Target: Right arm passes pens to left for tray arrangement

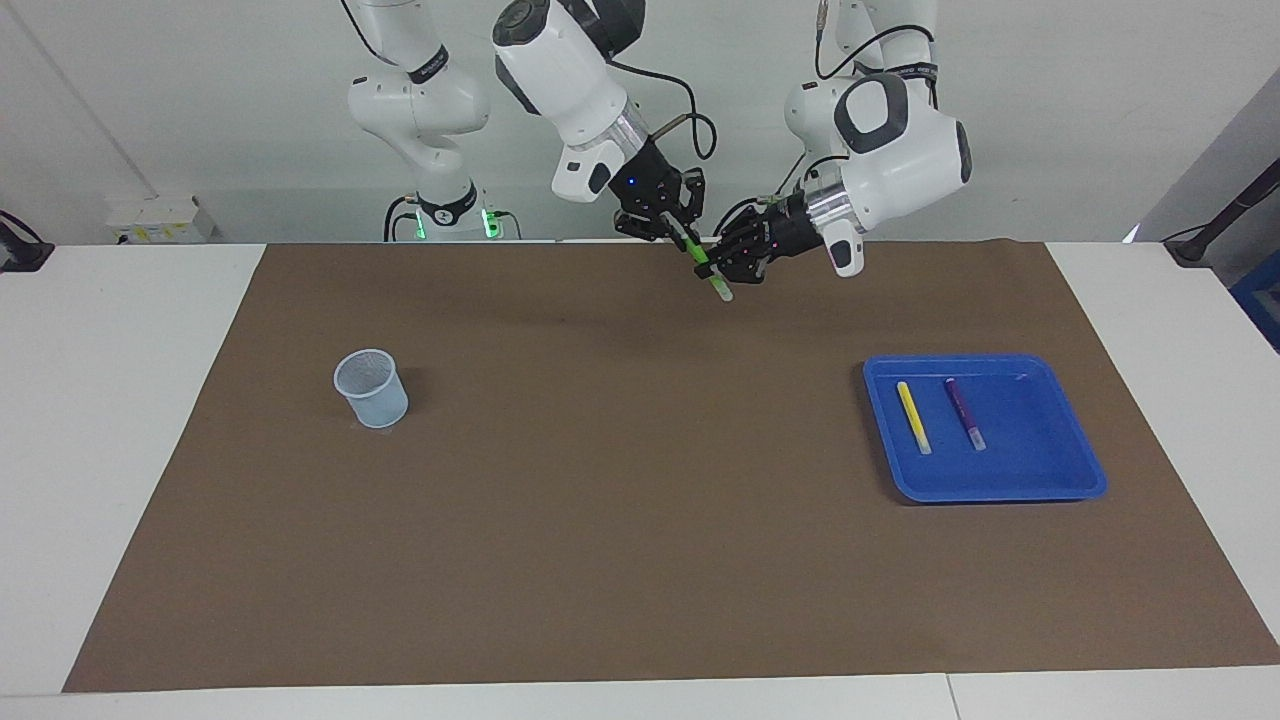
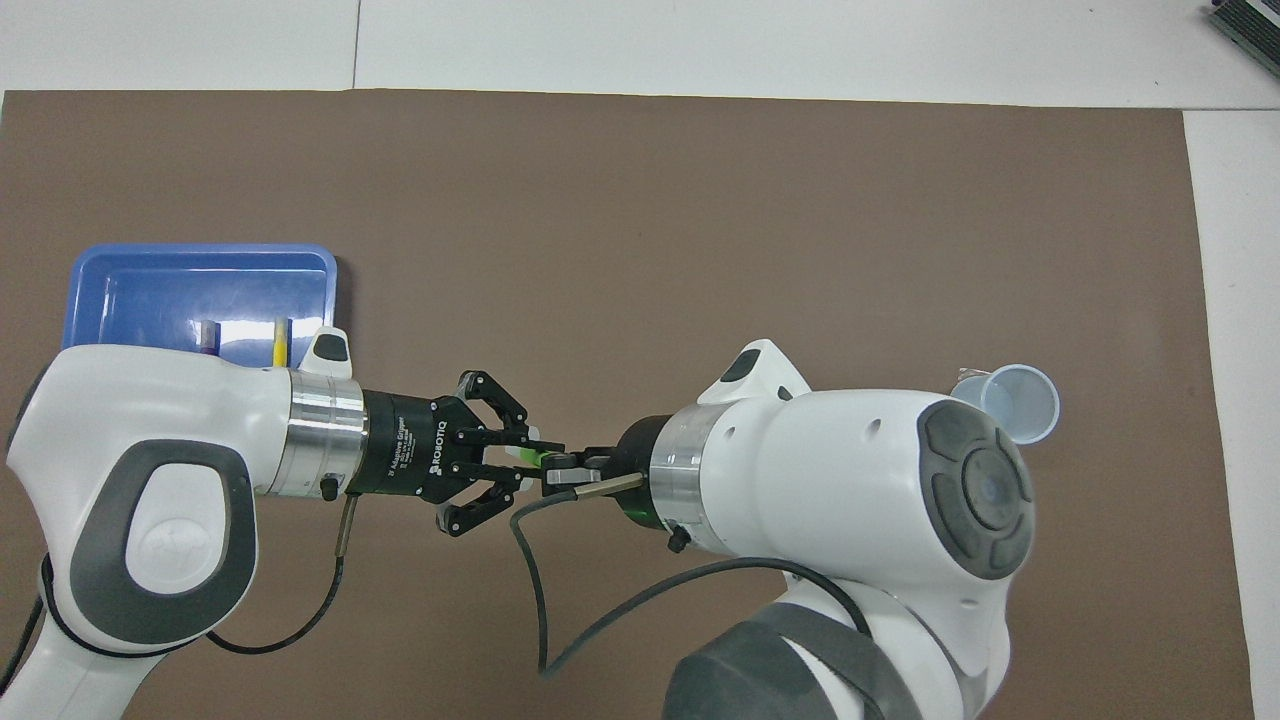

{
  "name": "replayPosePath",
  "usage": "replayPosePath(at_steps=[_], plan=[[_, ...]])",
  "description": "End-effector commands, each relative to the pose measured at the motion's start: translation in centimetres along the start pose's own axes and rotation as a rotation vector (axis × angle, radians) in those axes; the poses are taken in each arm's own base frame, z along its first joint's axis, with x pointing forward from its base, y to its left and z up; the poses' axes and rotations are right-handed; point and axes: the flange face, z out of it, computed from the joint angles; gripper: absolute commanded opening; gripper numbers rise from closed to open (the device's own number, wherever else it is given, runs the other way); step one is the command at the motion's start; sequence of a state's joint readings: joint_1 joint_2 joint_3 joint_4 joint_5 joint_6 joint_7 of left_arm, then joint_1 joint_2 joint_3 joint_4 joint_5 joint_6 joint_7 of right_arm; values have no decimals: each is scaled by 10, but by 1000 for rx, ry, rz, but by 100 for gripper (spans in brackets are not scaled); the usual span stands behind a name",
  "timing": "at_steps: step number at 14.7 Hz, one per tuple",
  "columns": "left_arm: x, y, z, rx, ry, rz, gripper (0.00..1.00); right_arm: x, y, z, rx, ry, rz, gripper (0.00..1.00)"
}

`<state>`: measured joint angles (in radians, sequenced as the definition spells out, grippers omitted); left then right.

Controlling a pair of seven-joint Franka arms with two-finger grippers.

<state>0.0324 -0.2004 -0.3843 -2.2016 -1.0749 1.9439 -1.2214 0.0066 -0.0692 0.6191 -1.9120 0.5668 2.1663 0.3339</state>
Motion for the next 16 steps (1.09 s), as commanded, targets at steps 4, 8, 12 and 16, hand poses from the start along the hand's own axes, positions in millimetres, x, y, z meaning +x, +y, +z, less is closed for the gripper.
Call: replayPosePath(at_steps=[4, 8, 12, 16], plan=[[-12, -7, -4, 1, -11, 13, 0, 8, 12, -4, 3, 12, 37, 100], [-15, -5, -10, 4, -7, 42, 0, 19, 25, -10, -38, 36, 24, 100], [-10, -12, -15, 122, 91, 255, 0, 36, 59, -18, -200, 52, -65, 100], [27, -20, -51, 308, 182, 583, 0, 43, 98, -35, -442, -26, -200, 100]])
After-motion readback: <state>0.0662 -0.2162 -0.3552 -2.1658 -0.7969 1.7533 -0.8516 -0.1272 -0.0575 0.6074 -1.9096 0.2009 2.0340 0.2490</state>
